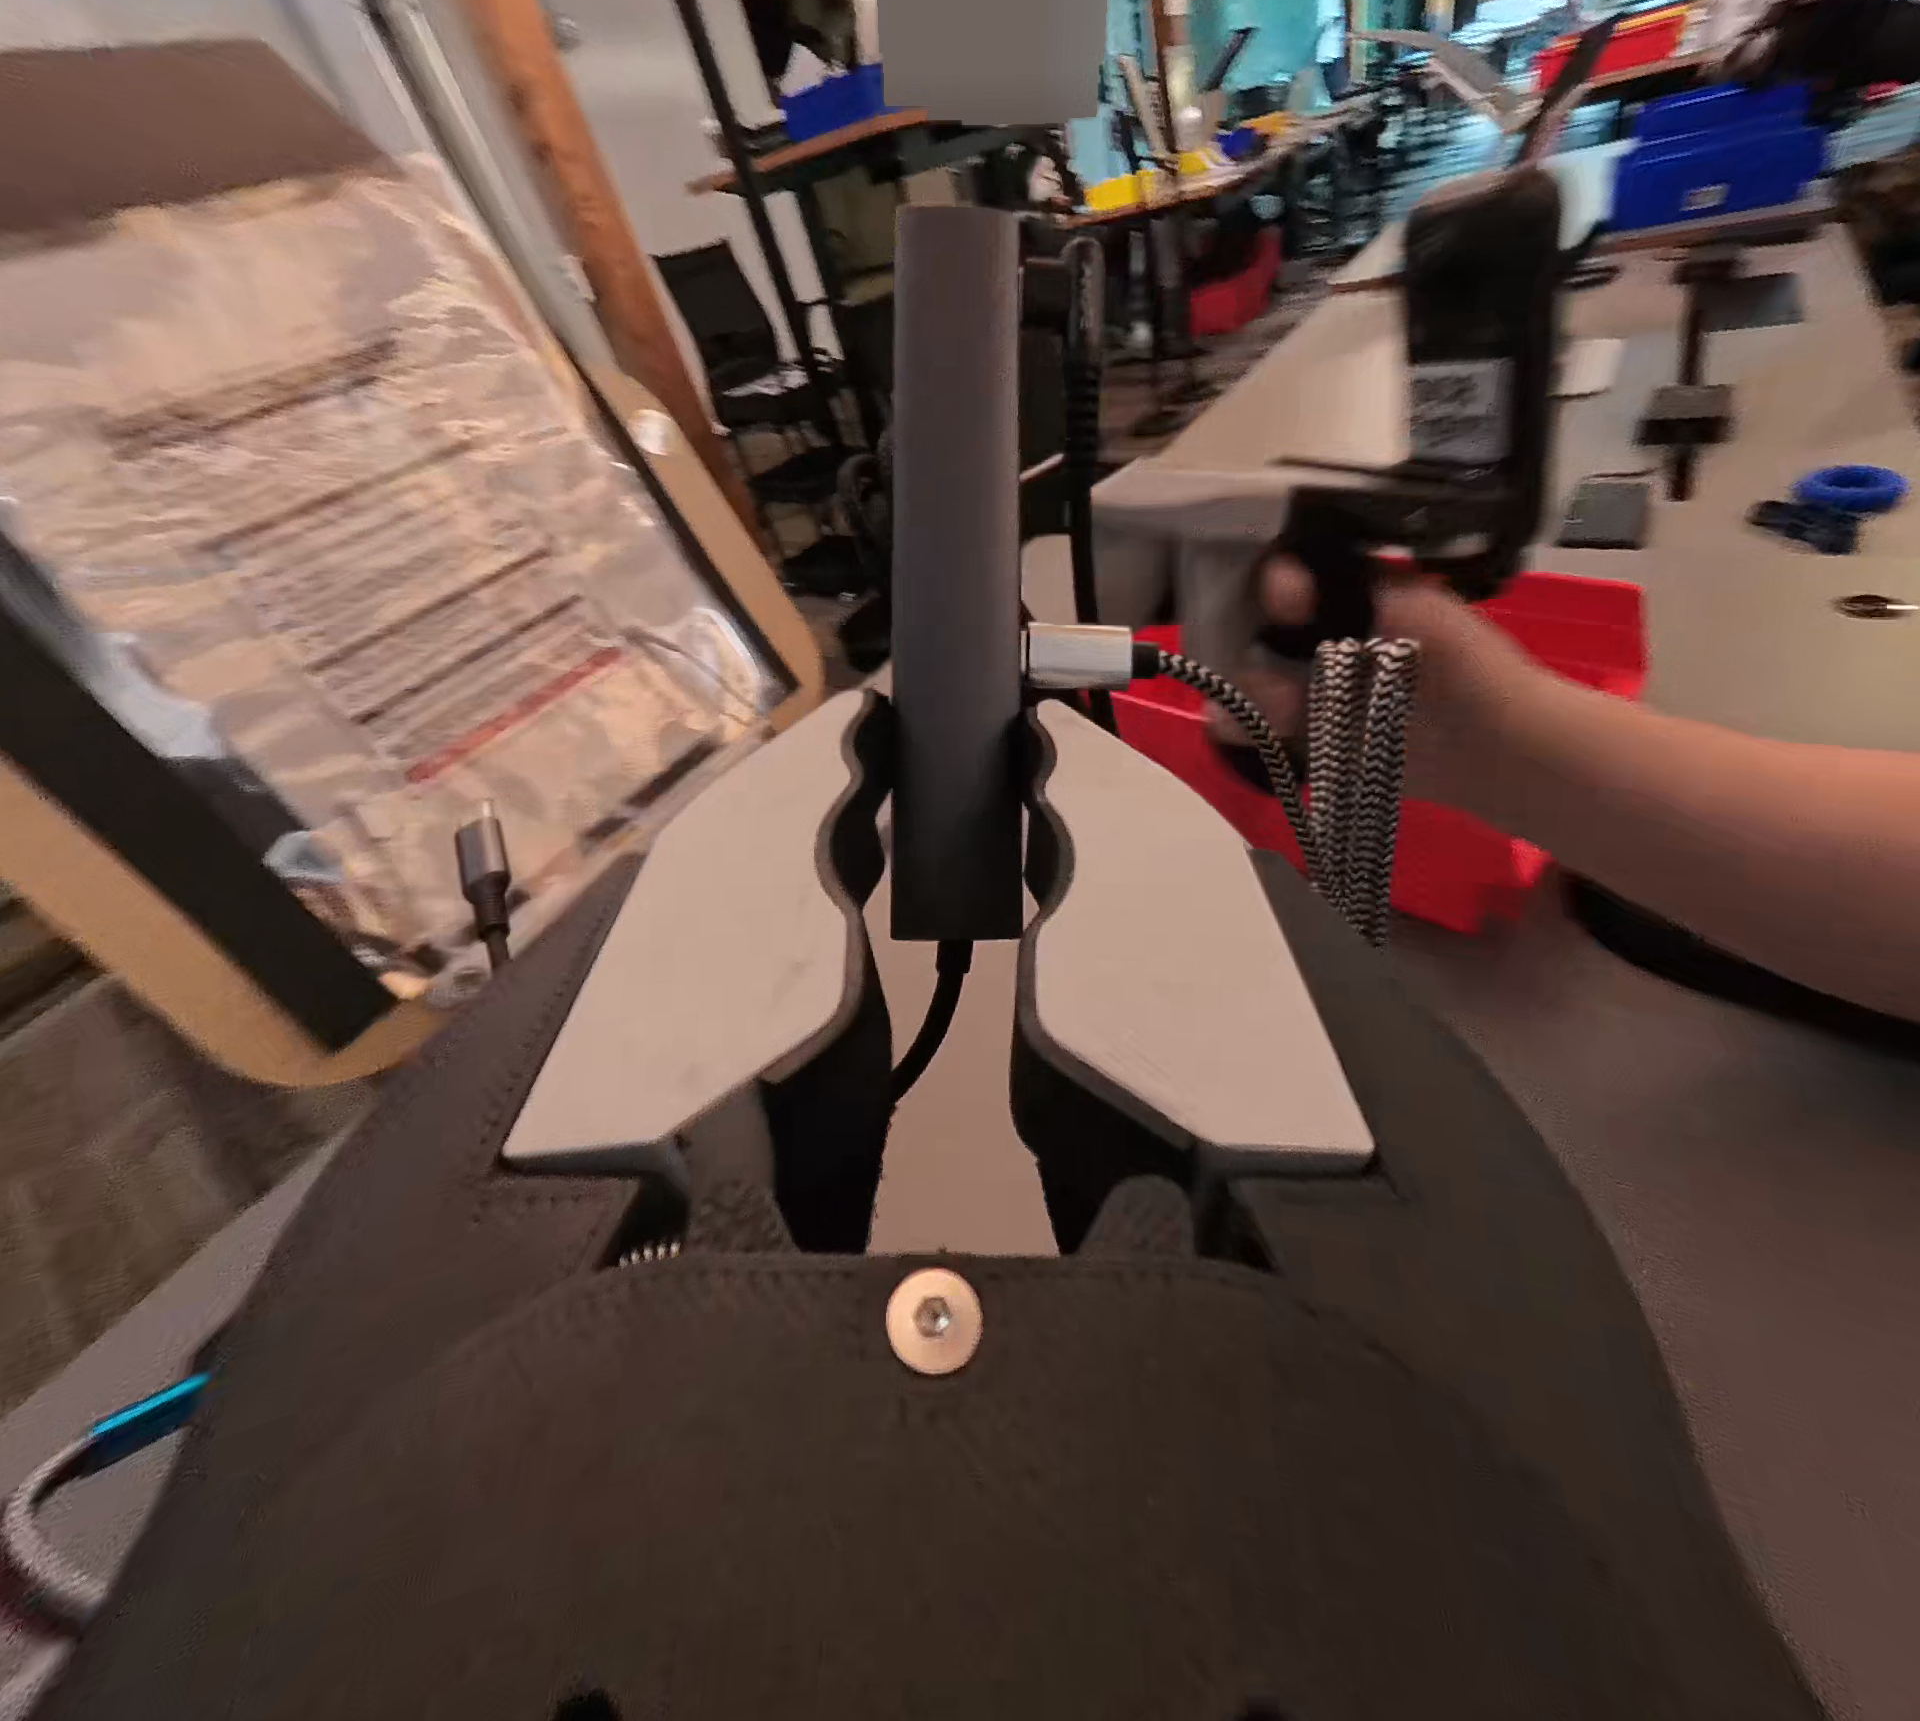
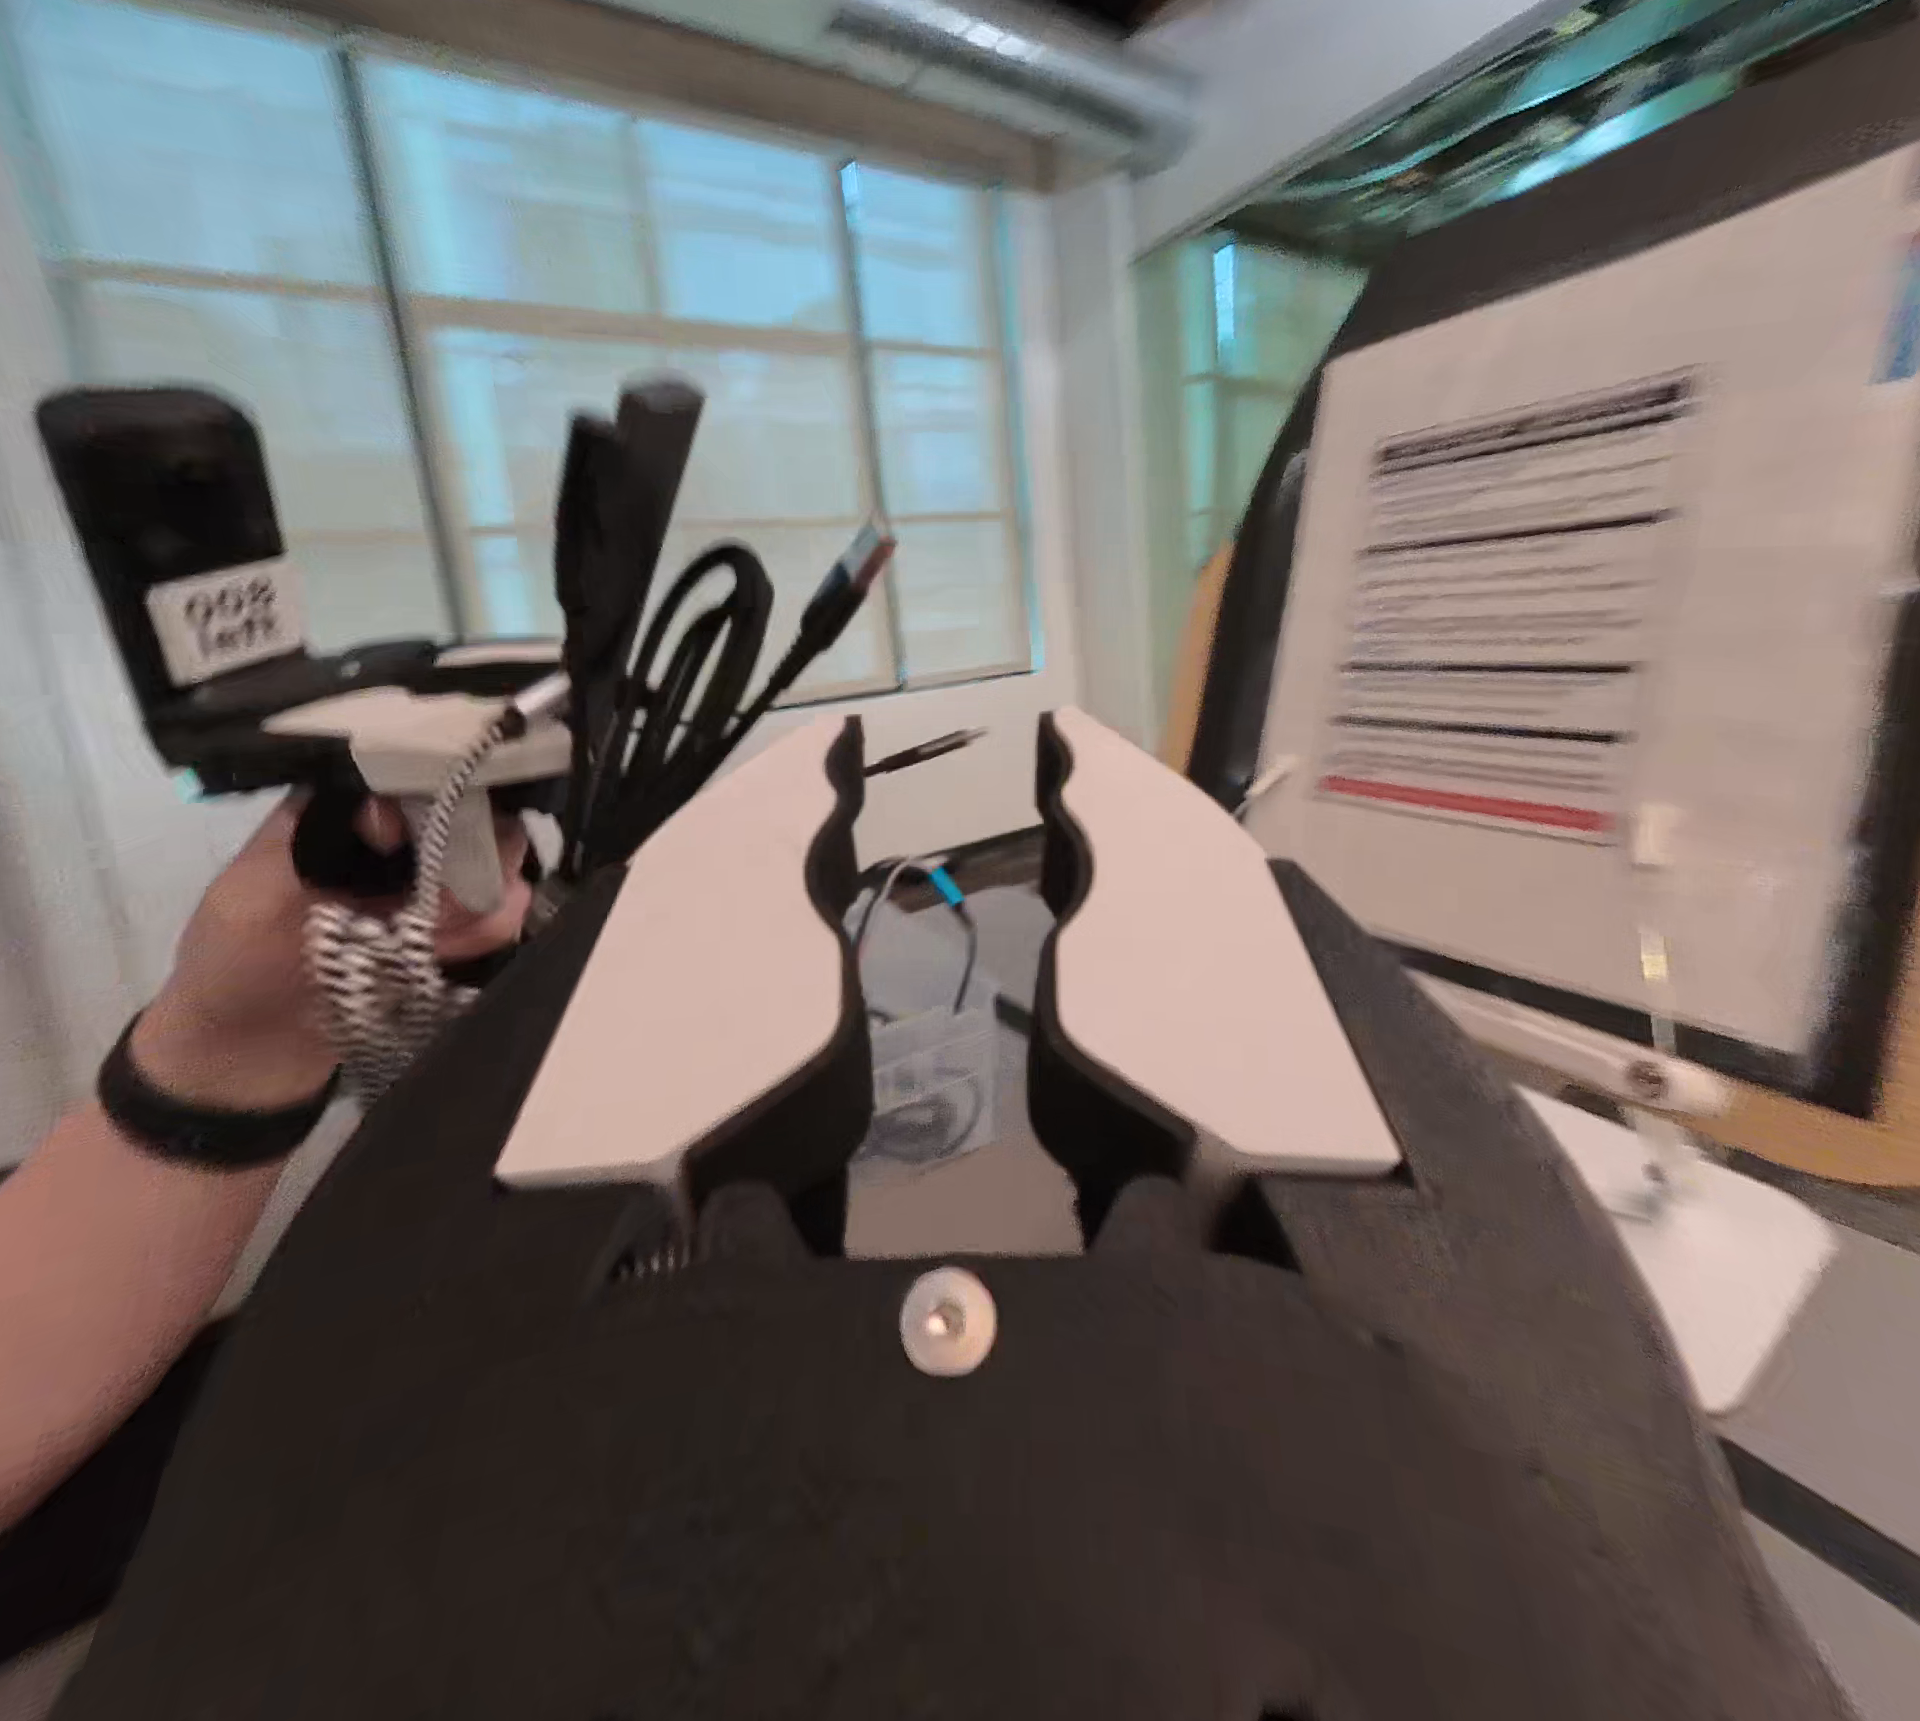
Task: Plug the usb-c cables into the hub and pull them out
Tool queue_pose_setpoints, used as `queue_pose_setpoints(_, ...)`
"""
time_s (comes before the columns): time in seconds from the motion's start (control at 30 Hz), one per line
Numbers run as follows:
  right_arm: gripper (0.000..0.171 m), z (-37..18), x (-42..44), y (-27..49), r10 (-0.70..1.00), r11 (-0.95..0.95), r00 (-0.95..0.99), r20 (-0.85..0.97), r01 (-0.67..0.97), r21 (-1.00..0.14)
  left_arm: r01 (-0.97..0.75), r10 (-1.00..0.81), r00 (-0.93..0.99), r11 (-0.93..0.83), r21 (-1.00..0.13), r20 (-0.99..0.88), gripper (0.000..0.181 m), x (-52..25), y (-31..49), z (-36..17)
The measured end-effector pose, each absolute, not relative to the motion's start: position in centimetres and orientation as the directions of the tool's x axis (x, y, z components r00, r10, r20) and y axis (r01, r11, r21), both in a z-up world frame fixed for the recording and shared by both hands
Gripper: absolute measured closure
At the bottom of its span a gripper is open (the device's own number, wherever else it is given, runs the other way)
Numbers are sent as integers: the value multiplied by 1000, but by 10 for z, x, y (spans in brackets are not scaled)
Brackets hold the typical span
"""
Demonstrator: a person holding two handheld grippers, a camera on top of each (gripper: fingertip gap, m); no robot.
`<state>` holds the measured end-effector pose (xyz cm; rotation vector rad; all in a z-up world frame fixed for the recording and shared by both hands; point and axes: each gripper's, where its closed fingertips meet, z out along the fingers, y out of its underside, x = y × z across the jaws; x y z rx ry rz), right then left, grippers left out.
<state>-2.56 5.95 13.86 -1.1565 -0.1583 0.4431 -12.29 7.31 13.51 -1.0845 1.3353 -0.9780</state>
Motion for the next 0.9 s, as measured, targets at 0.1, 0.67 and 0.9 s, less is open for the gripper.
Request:
queue_pose_setpoints(0.1,152,166,-27,35,367,387,924,-107,-257,-886,-59,-930,156,328,-943,-333,159,-125,88,139)
queue_pose_setpoints(0.67,153,139,-122,43,513,123,856,-59,-142,-982,-89,-771,271,576,-812,-577,159,-117,68,143)
queue_pose_setpoints(0.9,163,133,-115,46,528,108,849,-30,-102,-989,-101,-765,265,583,-806,-587,159,-109,65,135)
